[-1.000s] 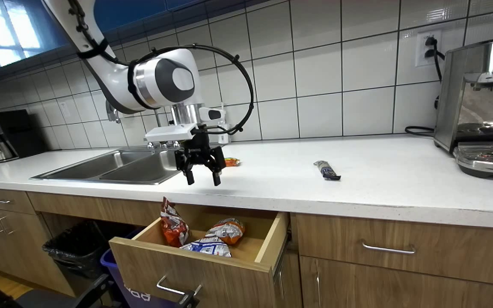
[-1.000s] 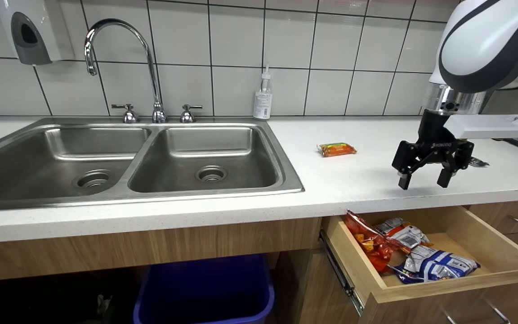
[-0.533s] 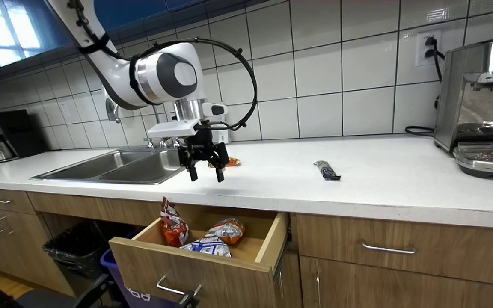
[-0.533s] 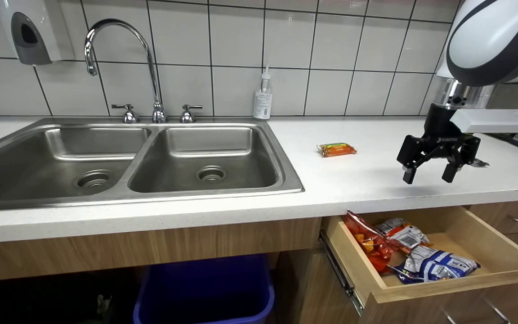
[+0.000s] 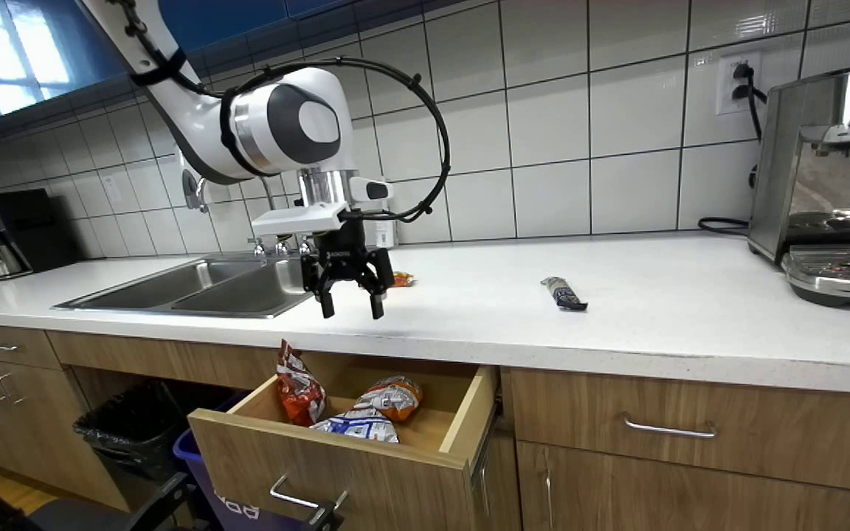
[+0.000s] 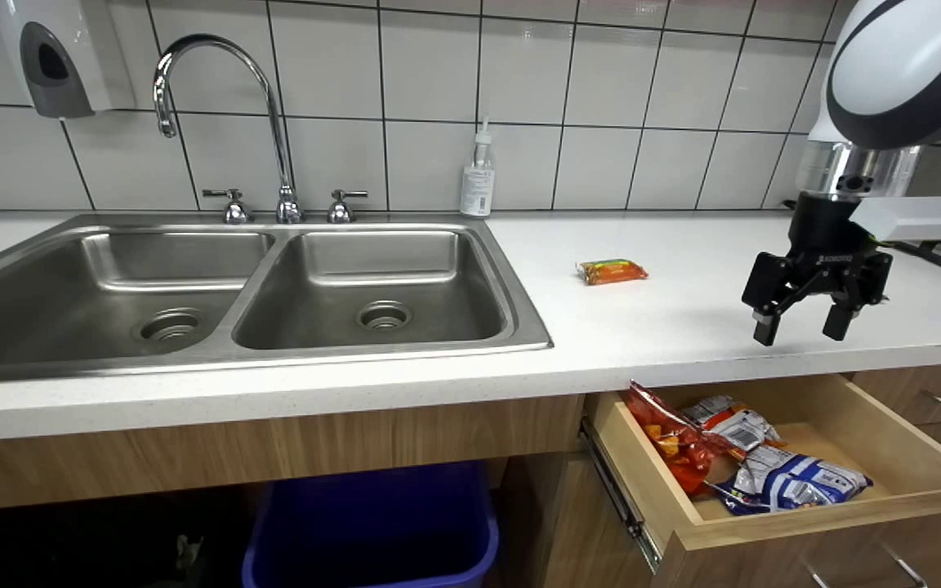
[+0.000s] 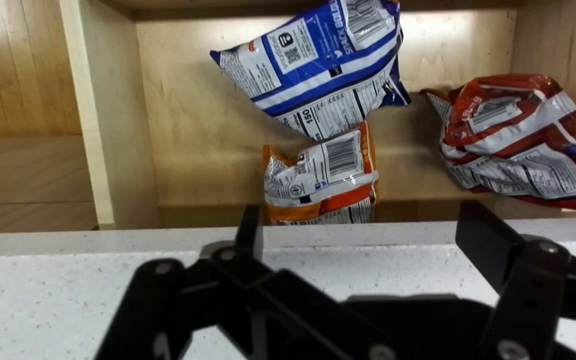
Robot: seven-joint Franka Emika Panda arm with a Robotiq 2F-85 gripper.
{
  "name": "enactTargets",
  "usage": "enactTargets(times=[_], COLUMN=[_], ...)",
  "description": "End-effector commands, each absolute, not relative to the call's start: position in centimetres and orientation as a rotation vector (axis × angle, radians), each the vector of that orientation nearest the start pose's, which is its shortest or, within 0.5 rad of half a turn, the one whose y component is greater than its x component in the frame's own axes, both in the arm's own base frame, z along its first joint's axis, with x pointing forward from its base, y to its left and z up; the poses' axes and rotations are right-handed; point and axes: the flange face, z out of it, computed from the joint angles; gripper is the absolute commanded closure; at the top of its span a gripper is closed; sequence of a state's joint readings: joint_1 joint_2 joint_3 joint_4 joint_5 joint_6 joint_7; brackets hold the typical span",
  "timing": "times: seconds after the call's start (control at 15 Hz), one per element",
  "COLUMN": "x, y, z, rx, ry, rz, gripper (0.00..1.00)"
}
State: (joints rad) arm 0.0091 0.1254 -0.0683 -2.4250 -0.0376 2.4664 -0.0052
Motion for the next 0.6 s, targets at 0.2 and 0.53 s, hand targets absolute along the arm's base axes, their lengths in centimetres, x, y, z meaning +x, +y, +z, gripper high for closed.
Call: enactTargets(times=[0.2, 0.53], x=[44.6, 41.9], y=[-3.5, -2.8], z=[26.1, 25.3], rx=[-3.145, -3.133], ry=[-0.037, -0.003], rz=[0.239, 0.278], gripper=[0.0, 0.0])
